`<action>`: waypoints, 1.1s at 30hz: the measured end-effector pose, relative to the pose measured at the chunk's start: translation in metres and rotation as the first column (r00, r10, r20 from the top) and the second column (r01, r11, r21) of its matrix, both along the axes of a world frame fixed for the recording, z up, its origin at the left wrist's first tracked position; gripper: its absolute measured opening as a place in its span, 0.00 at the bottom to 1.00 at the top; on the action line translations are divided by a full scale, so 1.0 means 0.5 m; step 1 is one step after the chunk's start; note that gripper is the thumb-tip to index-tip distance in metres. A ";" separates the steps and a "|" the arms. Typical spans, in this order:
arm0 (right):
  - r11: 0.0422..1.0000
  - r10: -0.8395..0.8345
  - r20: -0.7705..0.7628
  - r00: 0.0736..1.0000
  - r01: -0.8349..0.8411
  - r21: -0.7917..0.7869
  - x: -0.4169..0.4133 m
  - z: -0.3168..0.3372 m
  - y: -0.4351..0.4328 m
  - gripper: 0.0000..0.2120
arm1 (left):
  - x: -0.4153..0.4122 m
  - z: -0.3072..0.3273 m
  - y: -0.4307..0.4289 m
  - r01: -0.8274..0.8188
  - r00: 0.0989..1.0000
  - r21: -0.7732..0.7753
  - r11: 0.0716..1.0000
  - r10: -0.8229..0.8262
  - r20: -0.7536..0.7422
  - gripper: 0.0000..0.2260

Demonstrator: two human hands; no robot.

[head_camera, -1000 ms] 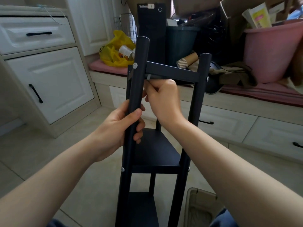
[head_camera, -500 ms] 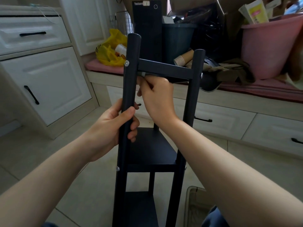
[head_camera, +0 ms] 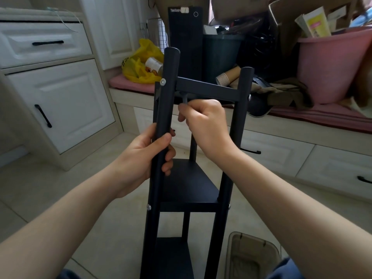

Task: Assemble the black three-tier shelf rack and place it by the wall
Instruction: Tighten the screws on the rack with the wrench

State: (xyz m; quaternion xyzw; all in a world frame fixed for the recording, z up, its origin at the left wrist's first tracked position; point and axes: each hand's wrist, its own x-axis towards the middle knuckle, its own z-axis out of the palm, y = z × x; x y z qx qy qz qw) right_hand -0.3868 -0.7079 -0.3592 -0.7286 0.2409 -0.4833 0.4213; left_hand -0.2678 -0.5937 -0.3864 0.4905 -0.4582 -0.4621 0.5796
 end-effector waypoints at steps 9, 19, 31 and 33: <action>1.000 -0.022 -0.007 1.000 0.022 -0.001 0.003 0.004 0.002 0.14 | -0.001 0.002 0.000 0.011 1.000 0.009 1.000 -0.011 -0.005 0.14; 0.999 -0.046 0.043 0.998 0.045 0.013 0.016 0.010 0.004 0.18 | 0.000 -0.001 -0.002 0.029 1.000 0.009 1.000 -0.029 -0.010 0.13; 0.995 -0.073 0.052 0.996 0.076 -0.060 0.041 -0.019 -0.001 0.13 | -0.003 0.000 -0.002 0.033 0.999 0.012 0.999 -0.033 -0.006 0.11; 0.996 -0.071 0.085 0.994 0.076 -0.054 0.047 -0.022 0.000 0.13 | -0.003 0.000 -0.001 0.036 0.999 0.009 0.999 -0.036 -0.002 0.11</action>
